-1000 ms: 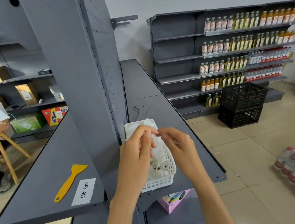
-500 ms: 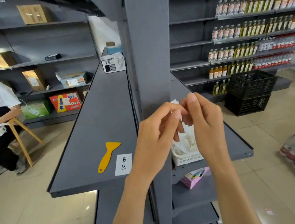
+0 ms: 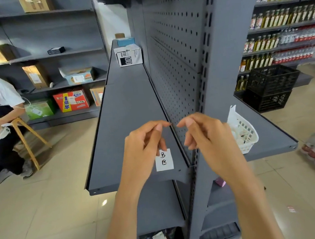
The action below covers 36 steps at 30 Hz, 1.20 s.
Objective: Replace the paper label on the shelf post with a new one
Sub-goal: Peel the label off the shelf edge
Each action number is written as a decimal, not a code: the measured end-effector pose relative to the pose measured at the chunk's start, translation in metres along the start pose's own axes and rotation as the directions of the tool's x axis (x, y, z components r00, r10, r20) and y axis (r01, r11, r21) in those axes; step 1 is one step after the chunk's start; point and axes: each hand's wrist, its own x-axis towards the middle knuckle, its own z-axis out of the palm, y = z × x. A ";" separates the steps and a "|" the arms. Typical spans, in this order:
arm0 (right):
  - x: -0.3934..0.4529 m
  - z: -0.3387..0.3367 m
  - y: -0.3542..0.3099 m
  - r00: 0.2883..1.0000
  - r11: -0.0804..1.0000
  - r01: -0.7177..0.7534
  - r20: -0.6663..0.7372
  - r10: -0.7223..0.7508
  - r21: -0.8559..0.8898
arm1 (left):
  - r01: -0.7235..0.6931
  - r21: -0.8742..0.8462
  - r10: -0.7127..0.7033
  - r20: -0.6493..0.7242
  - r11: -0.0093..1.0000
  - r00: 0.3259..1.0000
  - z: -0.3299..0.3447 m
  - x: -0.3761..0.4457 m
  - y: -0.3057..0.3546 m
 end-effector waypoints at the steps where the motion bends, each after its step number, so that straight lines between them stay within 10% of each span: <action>1: 0.000 0.007 0.001 0.999 1.000 -0.026 0.029 0.026 -0.016 | 0.014 0.006 -0.014 -0.001 1.000 1.000 -0.004 0.001 -0.006; 20: 0.056 0.107 0.063 0.882 0.791 -0.106 0.310 0.355 -0.603 | 0.162 0.161 -0.165 0.010 0.974 0.986 -0.024 0.020 -0.061; 36: 0.072 0.110 0.066 0.847 0.762 -0.093 0.351 0.399 -0.641 | 0.115 0.416 -0.113 -0.029 0.902 0.993 -0.020 0.020 -0.070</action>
